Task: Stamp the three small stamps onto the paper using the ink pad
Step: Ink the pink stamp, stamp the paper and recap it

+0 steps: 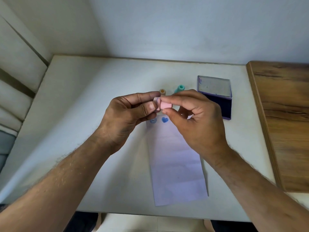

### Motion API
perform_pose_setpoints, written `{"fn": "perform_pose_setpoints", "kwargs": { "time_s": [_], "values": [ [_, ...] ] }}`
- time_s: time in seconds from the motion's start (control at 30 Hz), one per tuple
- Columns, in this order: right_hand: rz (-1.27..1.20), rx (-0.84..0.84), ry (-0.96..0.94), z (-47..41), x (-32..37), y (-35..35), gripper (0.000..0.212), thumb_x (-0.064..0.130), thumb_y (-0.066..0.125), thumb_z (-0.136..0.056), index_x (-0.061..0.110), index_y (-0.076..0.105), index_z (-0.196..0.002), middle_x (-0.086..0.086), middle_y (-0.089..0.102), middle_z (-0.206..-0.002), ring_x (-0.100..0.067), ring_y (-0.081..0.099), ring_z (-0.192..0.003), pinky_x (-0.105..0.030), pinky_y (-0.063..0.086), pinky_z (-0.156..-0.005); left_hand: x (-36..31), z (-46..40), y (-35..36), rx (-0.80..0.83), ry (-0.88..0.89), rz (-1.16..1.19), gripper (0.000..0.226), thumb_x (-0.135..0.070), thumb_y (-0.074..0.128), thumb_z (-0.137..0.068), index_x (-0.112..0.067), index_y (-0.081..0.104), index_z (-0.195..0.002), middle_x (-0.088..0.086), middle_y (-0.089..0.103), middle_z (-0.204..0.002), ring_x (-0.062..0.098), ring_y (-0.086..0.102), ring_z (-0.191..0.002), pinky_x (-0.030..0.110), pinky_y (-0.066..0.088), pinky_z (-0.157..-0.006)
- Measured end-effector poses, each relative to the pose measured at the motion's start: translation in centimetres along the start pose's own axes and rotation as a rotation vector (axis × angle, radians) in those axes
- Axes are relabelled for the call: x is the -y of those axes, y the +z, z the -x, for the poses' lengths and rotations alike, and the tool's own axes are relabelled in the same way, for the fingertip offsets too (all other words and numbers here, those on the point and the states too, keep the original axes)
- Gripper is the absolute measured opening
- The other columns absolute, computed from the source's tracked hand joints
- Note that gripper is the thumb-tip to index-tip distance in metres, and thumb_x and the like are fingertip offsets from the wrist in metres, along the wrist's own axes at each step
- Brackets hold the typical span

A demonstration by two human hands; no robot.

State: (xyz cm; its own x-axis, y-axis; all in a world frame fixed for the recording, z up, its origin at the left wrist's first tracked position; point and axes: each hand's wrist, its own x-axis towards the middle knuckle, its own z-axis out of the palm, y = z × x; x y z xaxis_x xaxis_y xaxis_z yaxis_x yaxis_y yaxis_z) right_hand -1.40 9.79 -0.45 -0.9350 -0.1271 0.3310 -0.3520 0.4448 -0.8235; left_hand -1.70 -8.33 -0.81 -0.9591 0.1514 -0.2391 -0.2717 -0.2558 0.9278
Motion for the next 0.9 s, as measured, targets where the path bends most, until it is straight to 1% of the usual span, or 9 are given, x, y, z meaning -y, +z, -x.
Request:
{"fn": "perform_pose_setpoints", "kwargs": {
  "time_s": [0.07,0.13,0.23,0.37,0.5,0.6,0.7,0.8,0.9],
  "values": [
    [0.09,0.005,-0.095,0.0,-0.2,-0.1,0.022,0.009,0.076,-0.085,0.012,0.076,-0.106,-0.002,0.072,-0.1,0.004,0.056,-0.081,-0.019,0.051,-0.071,0.0,0.0,-0.2,0.014,0.004,-0.044,0.024,-0.017,0.07,-0.079,-0.02,0.079,-0.102,0.004,0.077,-0.098,0.018,0.071,-0.086,0.025,0.055,-0.078],
    [0.138,0.017,-0.162,0.0,-0.4,-0.2,0.022,0.01,0.075,-0.085,0.013,0.076,-0.108,-0.003,0.072,-0.1,-0.006,0.062,-0.086,-0.023,0.055,-0.074,0.1,0.0,-0.4,0.016,-0.002,-0.076,0.024,-0.016,0.071,-0.081,-0.018,0.078,-0.103,0.008,0.077,-0.099,0.022,0.07,-0.086,0.026,0.055,-0.077],
    [0.104,0.016,-0.151,0.2,-0.4,-0.2,0.025,0.013,0.078,-0.083,0.016,0.075,-0.108,0.0,0.075,-0.095,-0.01,0.066,-0.075,-0.026,0.057,-0.067,0.0,-0.1,-0.7,0.043,0.01,-0.094,0.023,-0.016,0.072,-0.08,-0.021,0.079,-0.101,0.006,0.077,-0.1,0.021,0.071,-0.089,0.026,0.056,-0.078],
    [-0.186,-0.013,0.119,0.4,-0.1,0.0,0.024,0.019,0.081,-0.078,0.02,0.076,-0.102,0.016,0.075,-0.081,-0.008,0.071,-0.066,-0.019,0.057,-0.062,-0.4,-0.1,-1.1,0.074,0.04,-0.095,0.027,-0.023,0.078,-0.072,-0.025,0.079,-0.098,0.002,0.077,-0.102,0.019,0.073,-0.094,0.026,0.056,-0.078],
    [-0.54,0.035,0.403,-0.3,0.0,0.1,0.017,0.025,0.085,-0.07,0.023,0.078,-0.085,0.002,0.075,-0.07,-0.015,0.067,-0.055,-0.028,0.058,-0.052,-0.6,-0.2,-1.1,0.074,0.062,-0.113,0.028,-0.02,0.078,-0.07,-0.024,0.079,-0.097,0.002,0.077,-0.099,0.02,0.074,-0.091,0.026,0.057,-0.076],
    [-0.625,0.051,0.504,-0.7,-0.3,0.0,0.017,0.021,0.087,-0.068,0.016,0.079,-0.082,-0.002,0.072,-0.066,-0.016,0.065,-0.054,-0.03,0.058,-0.053,-0.8,-0.2,-1.1,0.106,0.073,-0.173,0.028,-0.014,0.078,-0.072,-0.022,0.078,-0.099,0.004,0.078,-0.094,0.019,0.073,-0.084,0.026,0.056,-0.075],
    [-0.61,0.056,0.503,-0.7,-0.2,-0.1,0.024,0.03,0.085,-0.062,0.018,0.08,-0.081,-0.004,0.074,-0.067,-0.015,0.066,-0.056,-0.029,0.059,-0.054,-1.0,0.0,-0.8,0.122,0.104,-0.37,0.034,-0.009,0.08,-0.075,-0.023,0.076,-0.105,0.005,0.076,-0.093,0.018,0.073,-0.085,0.025,0.057,-0.078],
    [-0.49,0.069,0.47,-0.6,-0.3,0.0,0.022,0.025,0.086,-0.067,0.015,0.079,-0.085,-0.004,0.076,-0.071,-0.016,0.068,-0.058,-0.028,0.059,-0.055,-0.7,0.5,-0.5,0.075,0.198,-0.724,0.029,-0.013,0.078,-0.081,-0.031,0.075,-0.104,-0.011,0.076,-0.09,0.009,0.074,-0.081,0.02,0.057,-0.076],
    [-0.388,0.069,0.453,-0.2,-0.3,0.3,0.019,0.023,0.083,-0.071,0.016,0.079,-0.088,-0.001,0.076,-0.072,-0.016,0.07,-0.058,-0.031,0.06,-0.057,-0.6,0.8,-0.1,0.025,0.284,-0.895,0.027,-0.017,0.077,-0.08,-0.034,0.075,-0.101,-0.017,0.074,-0.087,-0.001,0.071,-0.077,0.015,0.056,-0.069]
  ]
}}
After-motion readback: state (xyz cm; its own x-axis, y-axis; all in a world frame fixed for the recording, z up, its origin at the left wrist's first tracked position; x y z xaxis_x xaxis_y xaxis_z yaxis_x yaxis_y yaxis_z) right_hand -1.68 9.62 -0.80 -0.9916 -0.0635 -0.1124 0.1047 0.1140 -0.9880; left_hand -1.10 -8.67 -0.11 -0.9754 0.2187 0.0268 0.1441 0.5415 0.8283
